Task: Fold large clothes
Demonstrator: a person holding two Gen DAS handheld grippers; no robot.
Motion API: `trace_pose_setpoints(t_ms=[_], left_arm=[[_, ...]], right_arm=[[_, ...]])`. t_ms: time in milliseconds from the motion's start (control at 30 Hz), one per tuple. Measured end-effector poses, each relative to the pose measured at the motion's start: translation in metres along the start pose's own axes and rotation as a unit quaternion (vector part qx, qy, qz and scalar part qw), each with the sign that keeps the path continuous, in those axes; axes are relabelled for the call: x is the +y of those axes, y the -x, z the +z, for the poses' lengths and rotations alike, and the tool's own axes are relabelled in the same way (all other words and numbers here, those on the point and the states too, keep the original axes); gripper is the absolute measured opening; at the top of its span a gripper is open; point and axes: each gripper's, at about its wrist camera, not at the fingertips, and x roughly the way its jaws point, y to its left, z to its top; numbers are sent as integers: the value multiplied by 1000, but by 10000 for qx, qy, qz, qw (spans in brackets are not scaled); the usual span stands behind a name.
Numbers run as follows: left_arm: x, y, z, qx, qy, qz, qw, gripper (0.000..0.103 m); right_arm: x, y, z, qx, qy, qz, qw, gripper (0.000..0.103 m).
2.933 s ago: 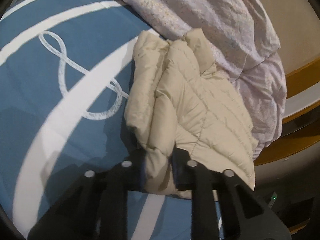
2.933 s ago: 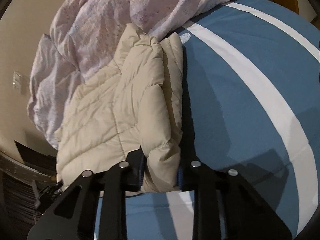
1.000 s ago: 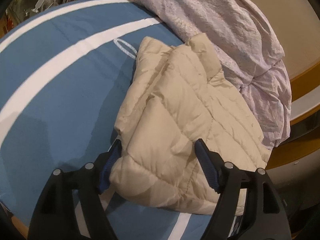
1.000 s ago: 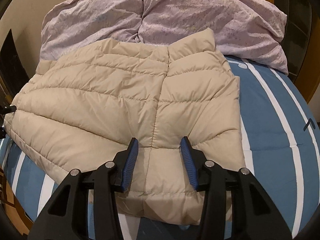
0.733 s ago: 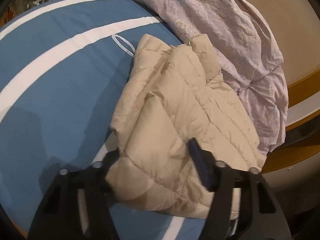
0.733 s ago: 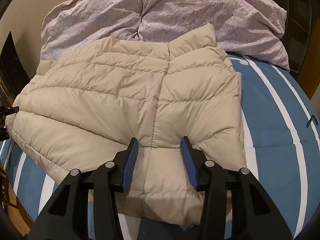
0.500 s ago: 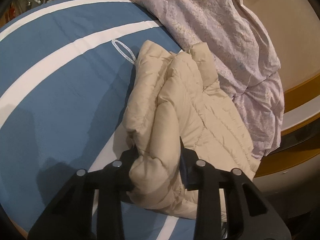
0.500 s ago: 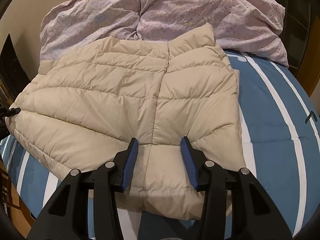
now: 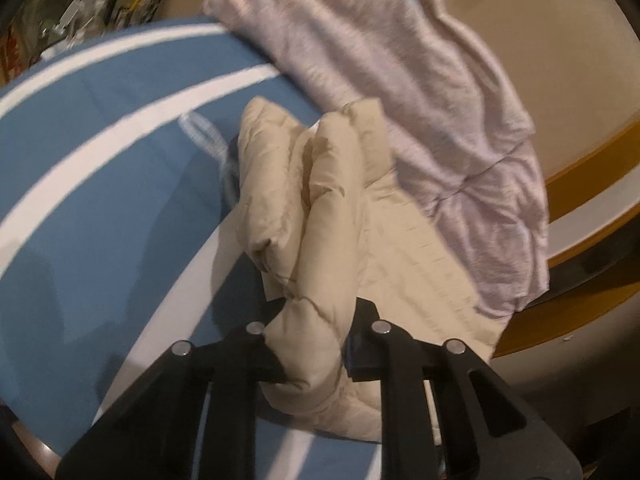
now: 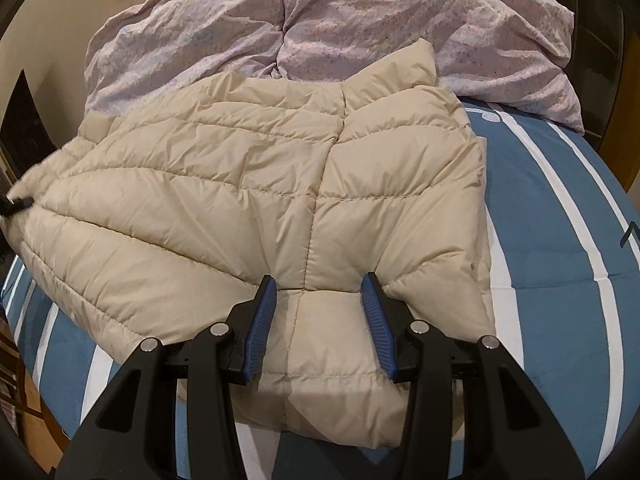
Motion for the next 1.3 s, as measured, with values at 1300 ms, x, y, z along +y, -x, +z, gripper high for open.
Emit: trace_pose_setpoints(t_ms=[1300], left_arm=[[-302, -83, -137, 1538, -1635, -1653, 9604, 16]], right_arm=[[-22, -4, -1, -36, -576, 793, 9952, 47]])
